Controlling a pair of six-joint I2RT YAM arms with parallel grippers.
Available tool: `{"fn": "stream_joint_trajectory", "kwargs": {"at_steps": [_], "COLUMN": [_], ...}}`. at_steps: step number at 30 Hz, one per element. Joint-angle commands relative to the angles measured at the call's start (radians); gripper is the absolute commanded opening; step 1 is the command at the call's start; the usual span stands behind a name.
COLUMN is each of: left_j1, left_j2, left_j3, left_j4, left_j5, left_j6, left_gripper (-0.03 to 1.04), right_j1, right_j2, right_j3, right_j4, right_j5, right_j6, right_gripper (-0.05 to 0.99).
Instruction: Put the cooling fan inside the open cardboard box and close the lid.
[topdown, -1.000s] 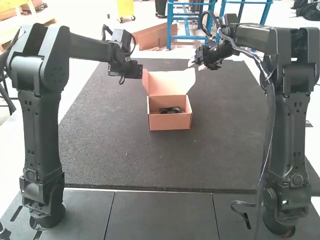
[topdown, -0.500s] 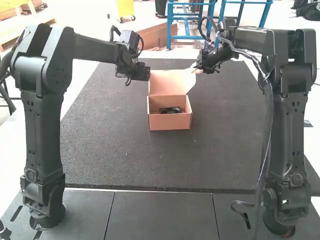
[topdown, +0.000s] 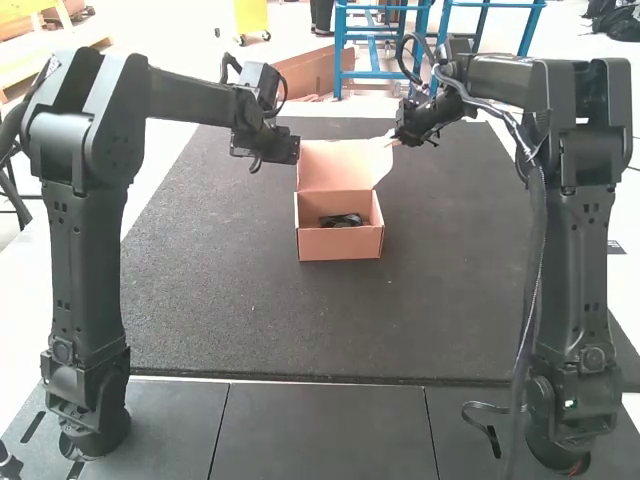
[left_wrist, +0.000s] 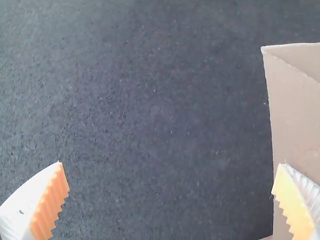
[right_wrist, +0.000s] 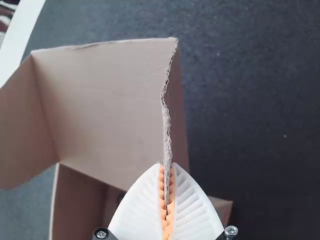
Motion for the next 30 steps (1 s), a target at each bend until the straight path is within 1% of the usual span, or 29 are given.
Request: {"fn": "stream_joint_trajectory", "kwargs": {"at_steps": [1,5,9,12,17,24,30], "left_j1": [-0.003,-0.004,-0.009,-0.020,-0.041,-0.062,-0.075], "left_j2": [0.019,0.019,0.019,0.016,0.005,-0.008,-0.018], "left_j3": [0.050,0.050,0.050,0.050,0.050,0.048,0.047], "left_j4": [0.009,0.012,0.007,0.001,-0.026,-0.085,-0.112], "left_j5": [-0.006,-0.006,-0.006,-0.006,-0.006,-0.002,0.007], "left_j6": [-0.008,-0.001,0.000,0.000,-0.001,-0.009,-0.009], "left_gripper": [0.97,0.97,0.97,0.97,0.97,0.97,0.97], "right_j1": [0.015,0.026,0.049,0.065,0.084,0.095,0.098], "right_j2": [0.001,-0.004,-0.007,-0.015,-0.022,-0.032,-0.041], "right_j3": [0.016,0.015,0.016,0.015,0.015,0.015,0.013], "right_j4": [0.002,-0.026,-0.091,-0.140,-0.201,-0.239,-0.261], "right_j5": [-0.016,-0.016,-0.016,-0.016,-0.021,-0.028,-0.028], "right_j6": [0.006,-0.005,-0.039,-0.065,-0.085,-0.091,-0.091], "right_gripper": [-0.02,-0.02,-0.02,-0.02,-0.02,-0.02,-0.02]}}
